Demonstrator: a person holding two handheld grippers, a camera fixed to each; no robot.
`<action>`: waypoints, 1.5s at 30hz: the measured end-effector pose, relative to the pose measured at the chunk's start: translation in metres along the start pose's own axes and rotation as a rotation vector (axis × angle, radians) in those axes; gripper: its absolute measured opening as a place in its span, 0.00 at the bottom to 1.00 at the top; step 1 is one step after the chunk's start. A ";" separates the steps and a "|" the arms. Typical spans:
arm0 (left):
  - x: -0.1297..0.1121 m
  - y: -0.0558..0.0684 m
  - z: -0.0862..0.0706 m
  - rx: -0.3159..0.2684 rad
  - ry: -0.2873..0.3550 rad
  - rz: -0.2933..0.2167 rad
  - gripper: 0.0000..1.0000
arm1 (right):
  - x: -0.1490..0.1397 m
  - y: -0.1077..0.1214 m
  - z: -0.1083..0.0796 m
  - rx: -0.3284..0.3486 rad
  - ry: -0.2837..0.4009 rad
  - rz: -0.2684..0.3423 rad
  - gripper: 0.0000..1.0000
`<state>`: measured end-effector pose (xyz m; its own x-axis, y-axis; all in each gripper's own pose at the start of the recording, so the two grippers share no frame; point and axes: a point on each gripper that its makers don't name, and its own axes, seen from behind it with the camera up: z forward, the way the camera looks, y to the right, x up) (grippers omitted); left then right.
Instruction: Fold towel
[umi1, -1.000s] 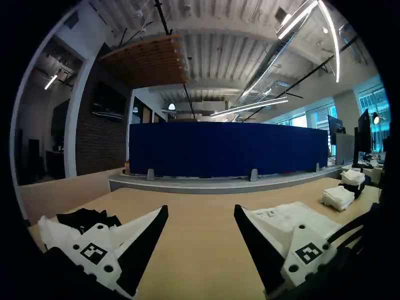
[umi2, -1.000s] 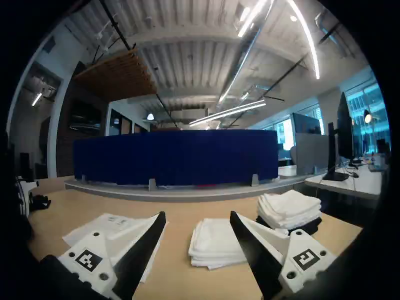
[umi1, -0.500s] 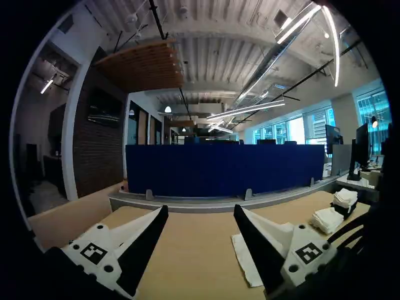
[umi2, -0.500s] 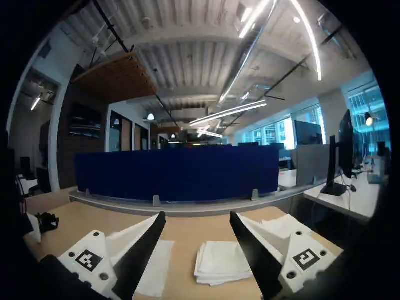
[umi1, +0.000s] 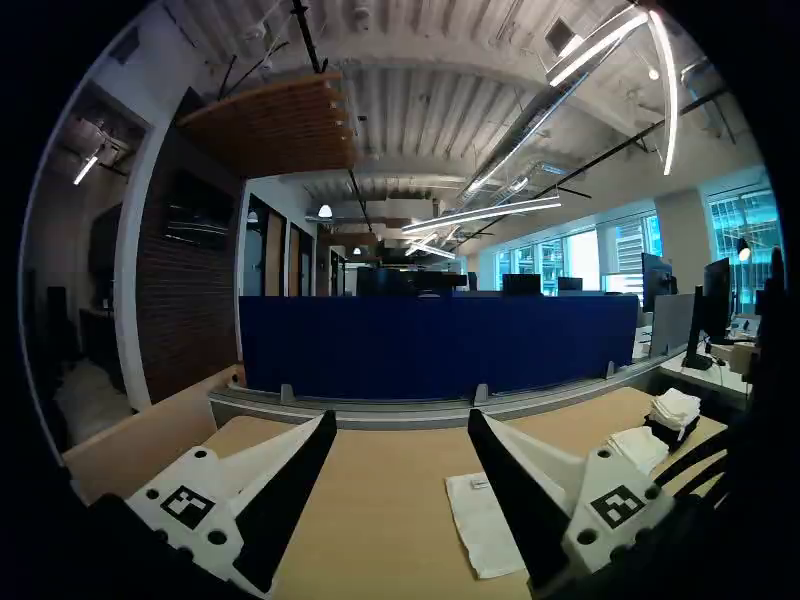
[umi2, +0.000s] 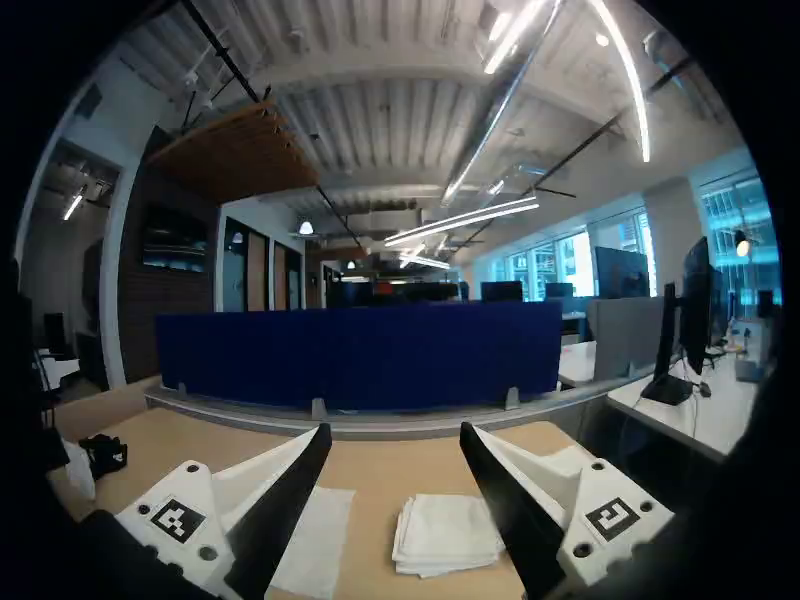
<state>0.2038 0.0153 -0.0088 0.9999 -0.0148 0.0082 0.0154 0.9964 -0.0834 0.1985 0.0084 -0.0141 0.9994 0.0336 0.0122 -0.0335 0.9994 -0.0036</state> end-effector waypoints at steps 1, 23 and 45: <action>0.000 0.003 0.001 -0.009 -0.006 0.000 0.98 | 0.000 0.000 0.000 0.003 -0.005 -0.001 1.00; -0.061 0.075 -0.006 -0.338 -0.342 0.062 0.98 | -0.069 -0.060 -0.019 0.362 -0.404 -0.073 1.00; -0.121 0.104 -0.003 -0.368 -0.424 0.094 0.98 | -0.127 -0.086 -0.015 0.446 -0.483 -0.100 1.00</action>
<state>0.0843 0.1204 -0.0212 0.9081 0.1828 0.3767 0.0039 0.8959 -0.4442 0.0742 -0.0816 -0.0308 0.8835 -0.1651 0.4383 -0.0468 0.9000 0.4334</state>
